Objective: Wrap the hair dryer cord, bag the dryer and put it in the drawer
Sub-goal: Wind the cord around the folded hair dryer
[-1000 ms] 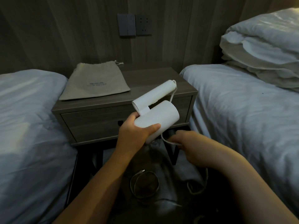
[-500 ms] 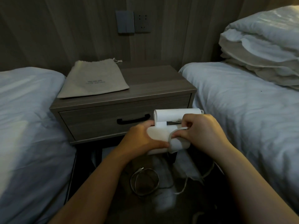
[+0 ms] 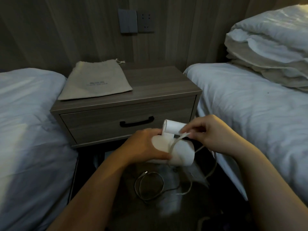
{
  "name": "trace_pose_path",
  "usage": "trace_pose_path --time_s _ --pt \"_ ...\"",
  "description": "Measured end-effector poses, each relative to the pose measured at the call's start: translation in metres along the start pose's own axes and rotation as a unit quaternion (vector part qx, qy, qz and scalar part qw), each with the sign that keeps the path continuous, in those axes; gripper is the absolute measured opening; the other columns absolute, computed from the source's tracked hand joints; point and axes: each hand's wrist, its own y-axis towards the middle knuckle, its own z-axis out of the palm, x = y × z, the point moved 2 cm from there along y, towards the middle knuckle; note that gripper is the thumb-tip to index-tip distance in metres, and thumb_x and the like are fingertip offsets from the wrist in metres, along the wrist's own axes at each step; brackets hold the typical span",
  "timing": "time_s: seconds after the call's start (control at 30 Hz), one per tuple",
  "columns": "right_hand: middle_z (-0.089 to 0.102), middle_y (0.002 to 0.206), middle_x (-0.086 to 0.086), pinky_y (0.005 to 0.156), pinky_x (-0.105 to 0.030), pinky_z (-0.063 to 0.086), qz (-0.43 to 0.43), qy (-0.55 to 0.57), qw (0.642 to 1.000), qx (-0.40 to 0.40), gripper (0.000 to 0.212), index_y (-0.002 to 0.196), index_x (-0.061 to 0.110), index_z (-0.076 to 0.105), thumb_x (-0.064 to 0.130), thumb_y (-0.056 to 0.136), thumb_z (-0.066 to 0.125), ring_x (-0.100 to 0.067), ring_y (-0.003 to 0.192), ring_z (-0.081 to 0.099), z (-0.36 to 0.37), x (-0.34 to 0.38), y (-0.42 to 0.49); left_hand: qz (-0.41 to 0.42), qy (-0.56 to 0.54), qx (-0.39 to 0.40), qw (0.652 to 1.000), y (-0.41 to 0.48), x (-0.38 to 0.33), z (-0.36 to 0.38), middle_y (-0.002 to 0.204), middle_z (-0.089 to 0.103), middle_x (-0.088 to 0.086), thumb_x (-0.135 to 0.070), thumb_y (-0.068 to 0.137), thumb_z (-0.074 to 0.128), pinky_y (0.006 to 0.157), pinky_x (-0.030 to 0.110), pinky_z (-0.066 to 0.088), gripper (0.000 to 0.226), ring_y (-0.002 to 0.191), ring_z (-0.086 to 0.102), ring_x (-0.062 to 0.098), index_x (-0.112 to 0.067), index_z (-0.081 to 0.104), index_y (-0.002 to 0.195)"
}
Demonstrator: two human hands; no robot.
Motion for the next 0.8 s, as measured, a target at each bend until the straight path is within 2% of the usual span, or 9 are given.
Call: trace_pose_path --time_s 0.1,0.2,0.3,0.4,0.47,0.63,0.7,0.77,0.8 --pt "0.059 0.054 0.007 0.053 -0.022 0.046 0.083 -0.103 0.987 -0.088 0.029 0.056 0.022 0.063 0.041 0.058 0.083 -0.006 0.056 0.056 -0.002 -0.01 0.004 0.018 0.017 0.039 0.999 -0.002 -0.001 -0.001 0.101 0.056 -0.03 -0.058 0.049 0.077 0.074 0.013 0.041 0.068 0.093 0.052 -0.009 -0.058 0.047 0.11" --pt "0.056 0.049 0.004 0.049 -0.031 0.046 0.107 -0.115 0.985 -0.076 0.045 0.055 0.013 0.061 0.053 0.049 0.083 -0.008 0.048 0.051 -0.002 -0.016 0.006 0.018 0.023 0.072 0.997 -0.002 0.003 0.0 0.115 0.058 -0.023 -0.054 0.053 0.078 0.08 0.018 0.044 0.066 0.101 0.054 -0.001 -0.049 0.054 0.114" --pt "0.059 0.051 0.009 0.054 -0.021 0.043 0.052 0.02 0.998 -0.013 0.014 0.06 0.024 0.07 0.024 0.07 0.079 0.0 0.049 0.051 -0.004 -0.023 0.009 0.019 0.024 0.119 0.992 -0.004 0.006 -0.003 0.114 0.056 -0.024 -0.05 0.056 0.08 0.079 0.014 0.041 0.056 0.102 0.052 -0.003 -0.052 0.055 0.107" --pt "0.062 0.058 0.007 0.054 -0.015 0.043 0.012 0.175 0.982 0.074 0.028 0.082 0.02 0.073 -0.005 0.084 0.062 -0.003 0.055 0.053 -0.008 -0.037 0.008 0.018 0.004 0.167 0.986 -0.006 0.011 -0.006 0.115 0.057 -0.023 -0.047 0.058 0.08 0.083 0.018 0.043 0.056 0.104 0.052 -0.003 -0.052 0.054 0.108" --pt "0.062 0.055 0.006 0.048 -0.015 0.042 0.019 0.237 0.968 0.078 0.027 0.082 0.014 0.07 -0.01 0.083 0.059 -0.004 0.05 0.052 -0.004 -0.045 0.008 0.021 -0.03 0.188 0.981 -0.007 0.013 -0.007 0.116 0.058 -0.022 -0.041 0.062 0.08 0.085 0.019 0.044 0.055 0.105 0.053 -0.003 -0.051 0.055 0.109" --pt "0.062 0.047 0.004 0.043 -0.015 0.042 0.101 0.309 0.946 0.012 0.022 0.059 0.018 0.069 0.006 0.078 0.068 -0.002 0.041 0.052 0.007 -0.062 0.021 0.04 -0.195 0.178 0.964 -0.009 0.01 -0.006 0.107 0.066 -0.021 -0.03 0.058 0.078 0.08 0.013 0.047 0.051 0.102 0.06 0.0 -0.041 0.062 0.105" --pt "0.066 0.057 -0.001 0.049 -0.02 0.048 0.109 0.422 0.9 0.014 0.015 0.067 0.014 0.071 0.017 0.056 0.081 -0.007 0.048 0.059 0.016 -0.055 0.021 0.047 -0.268 0.152 0.95 -0.009 0.009 -0.003 0.102 0.069 -0.019 -0.036 0.051 0.077 0.08 0.018 0.047 0.055 0.099 0.062 0.002 -0.035 0.063 0.104" --pt "0.067 0.07 -0.012 0.064 -0.032 0.05 0.089 0.534 0.841 -0.001 0.067 0.087 0.001 0.062 0.024 0.031 0.092 -0.02 0.061 0.062 0.026 -0.058 0.025 0.038 -0.349 0.121 0.929 -0.006 0.011 0.001 0.097 0.072 -0.013 -0.046 0.038 0.085 0.076 0.02 0.05 0.073 0.093 0.065 0.005 -0.027 0.063 0.105" --pt "0.069 0.072 -0.011 0.07 -0.035 0.049 0.078 0.54 0.838 -0.021 0.066 0.09 -0.001 0.06 0.027 0.038 0.09 -0.021 0.065 0.062 0.029 -0.056 0.025 0.03 -0.386 0.107 0.916 -0.005 0.011 0.002 0.095 0.073 -0.009 -0.052 0.032 0.087 0.073 0.021 0.051 0.082 0.089 0.066 0.007 -0.024 0.062 0.105"
